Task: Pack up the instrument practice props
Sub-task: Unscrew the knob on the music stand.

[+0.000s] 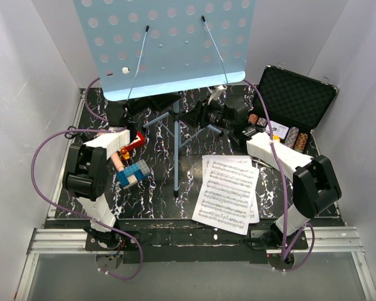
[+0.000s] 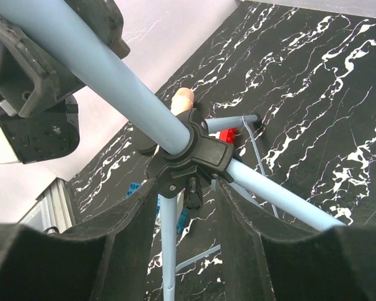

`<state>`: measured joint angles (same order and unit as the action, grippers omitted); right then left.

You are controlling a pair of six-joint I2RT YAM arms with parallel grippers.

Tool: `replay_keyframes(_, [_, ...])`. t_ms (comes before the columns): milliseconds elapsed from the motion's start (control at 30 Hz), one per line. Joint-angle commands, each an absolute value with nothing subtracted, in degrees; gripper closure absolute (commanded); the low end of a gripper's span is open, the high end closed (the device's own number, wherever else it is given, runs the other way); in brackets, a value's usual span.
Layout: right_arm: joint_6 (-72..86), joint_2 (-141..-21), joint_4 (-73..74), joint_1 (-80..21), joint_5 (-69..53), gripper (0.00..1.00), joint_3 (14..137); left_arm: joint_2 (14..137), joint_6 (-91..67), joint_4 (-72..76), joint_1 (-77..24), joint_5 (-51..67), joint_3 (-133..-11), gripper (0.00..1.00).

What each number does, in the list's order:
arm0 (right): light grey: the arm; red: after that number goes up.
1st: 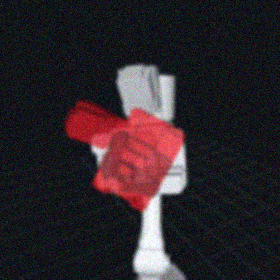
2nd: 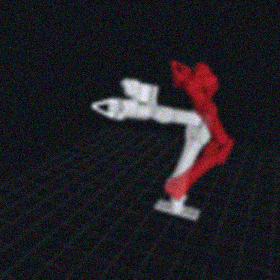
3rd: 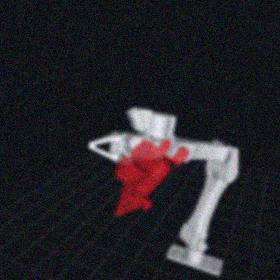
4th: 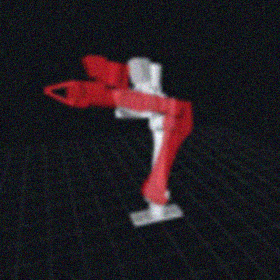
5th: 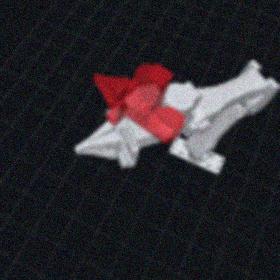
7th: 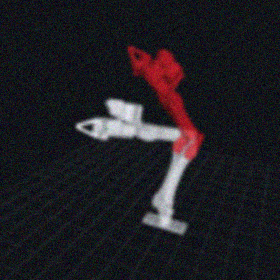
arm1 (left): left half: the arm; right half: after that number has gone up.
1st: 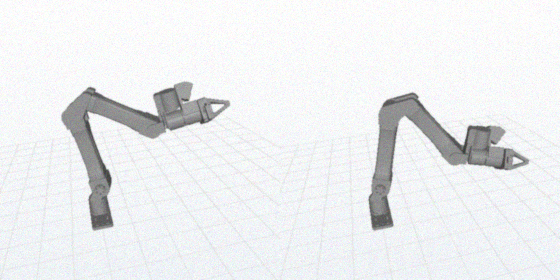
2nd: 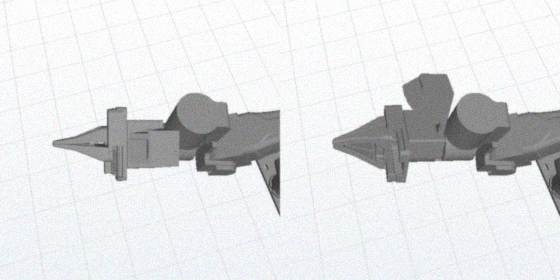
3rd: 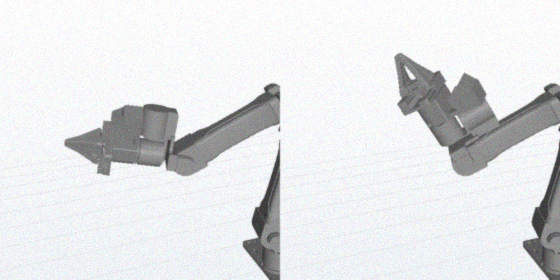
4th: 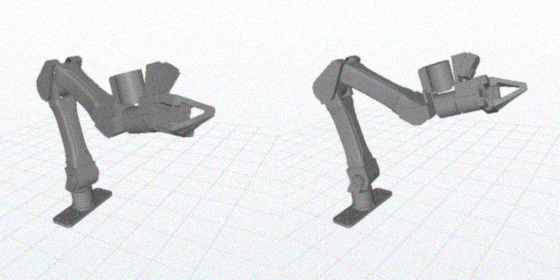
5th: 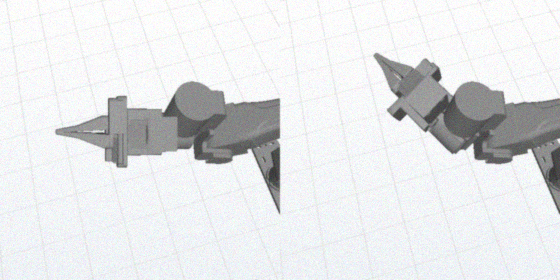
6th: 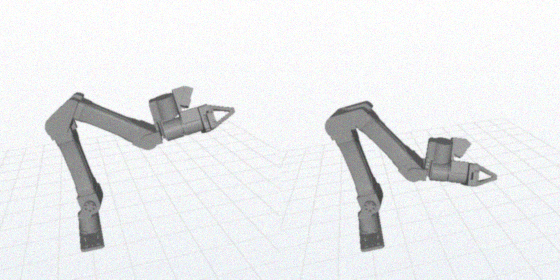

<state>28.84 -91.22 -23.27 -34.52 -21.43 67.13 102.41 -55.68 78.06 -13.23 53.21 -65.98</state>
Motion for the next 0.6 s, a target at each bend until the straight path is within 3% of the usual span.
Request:
replay_keyframes(0, [27.51, -90.35, -24.79, -34.54, -22.59, 0.51, 67.15, 100.63, -62.05, 77.43, -12.92, 54.84, -64.42, 1.00])
replay_keyframes(233, [27.33, -91.14, -24.26, -34.54, -22.67, 0.72, 67.32, 100.46, -62.23, 77.43, -13.01, 54.58, -64.51, 1.00])
replay_keyframes(400, [24.01, -91.76, -24.35, -34.54, -21.28, 0.97, 67.15, 100.55, -62.31, 77.34, -13.01, 54.41, -64.60, 1.00])
replay_keyframes(567, [11.89, -92.90, -24.78, -34.98, -14.69, 0.99, 67.06, 100.46, -62.49, 76.47, -13.01, 53.27, -64.51, 1.00])
